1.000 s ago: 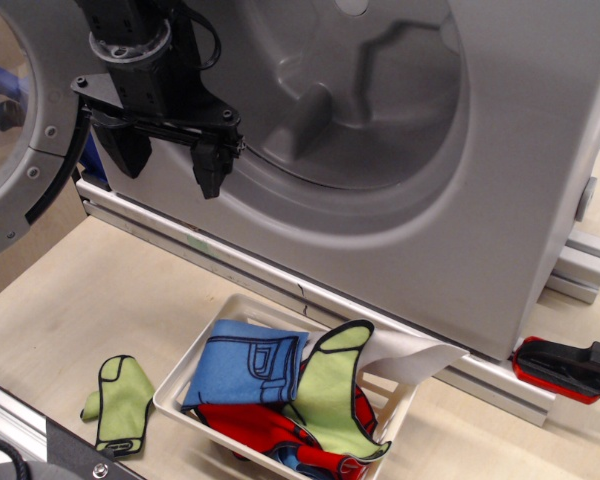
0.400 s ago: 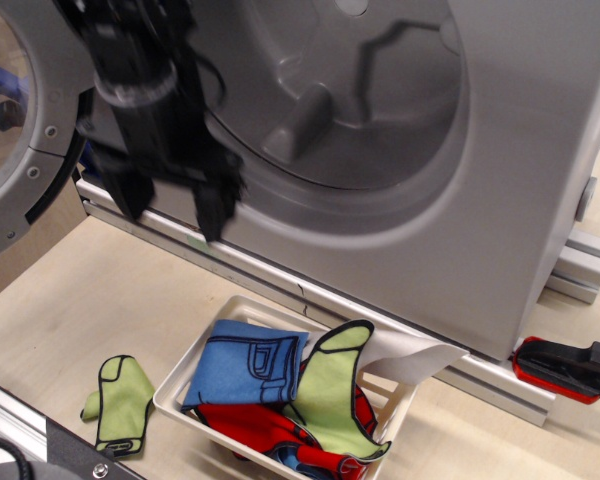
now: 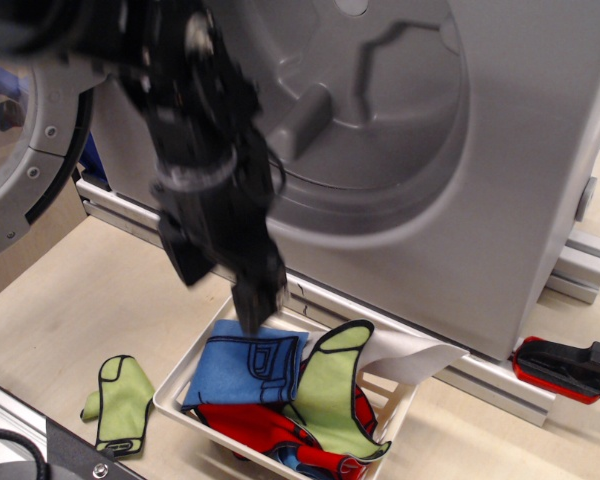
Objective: Put clothes in laundry machine
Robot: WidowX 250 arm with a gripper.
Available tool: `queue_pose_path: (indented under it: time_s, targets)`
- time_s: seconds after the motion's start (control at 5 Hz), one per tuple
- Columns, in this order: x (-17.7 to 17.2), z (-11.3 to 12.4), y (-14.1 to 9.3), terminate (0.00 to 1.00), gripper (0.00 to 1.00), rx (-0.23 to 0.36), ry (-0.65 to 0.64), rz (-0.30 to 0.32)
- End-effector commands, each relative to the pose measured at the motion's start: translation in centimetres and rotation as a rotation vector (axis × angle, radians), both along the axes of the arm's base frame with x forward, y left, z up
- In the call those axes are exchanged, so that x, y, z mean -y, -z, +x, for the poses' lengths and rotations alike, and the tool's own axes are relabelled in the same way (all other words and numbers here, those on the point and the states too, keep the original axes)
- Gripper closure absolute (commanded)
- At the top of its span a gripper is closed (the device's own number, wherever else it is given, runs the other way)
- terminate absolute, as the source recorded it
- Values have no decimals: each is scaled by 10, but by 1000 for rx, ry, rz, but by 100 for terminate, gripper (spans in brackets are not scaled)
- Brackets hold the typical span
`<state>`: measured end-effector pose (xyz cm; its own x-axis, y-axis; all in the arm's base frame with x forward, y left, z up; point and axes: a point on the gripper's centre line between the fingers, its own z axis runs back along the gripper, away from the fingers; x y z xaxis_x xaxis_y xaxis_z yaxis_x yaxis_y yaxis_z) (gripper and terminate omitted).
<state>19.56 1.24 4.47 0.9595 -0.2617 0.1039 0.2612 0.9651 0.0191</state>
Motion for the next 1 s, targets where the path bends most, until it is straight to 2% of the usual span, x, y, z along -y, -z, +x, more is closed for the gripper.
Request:
queue_pose_path:
  time_s: [0.0, 0.6, 0.8]
  targets:
    - [28, -10, 15, 0, 0, 71, -15, 34]
    - [17, 5, 55, 0, 0, 129, -12, 189]
    - [6, 8, 64, 0, 0, 143, -25, 217]
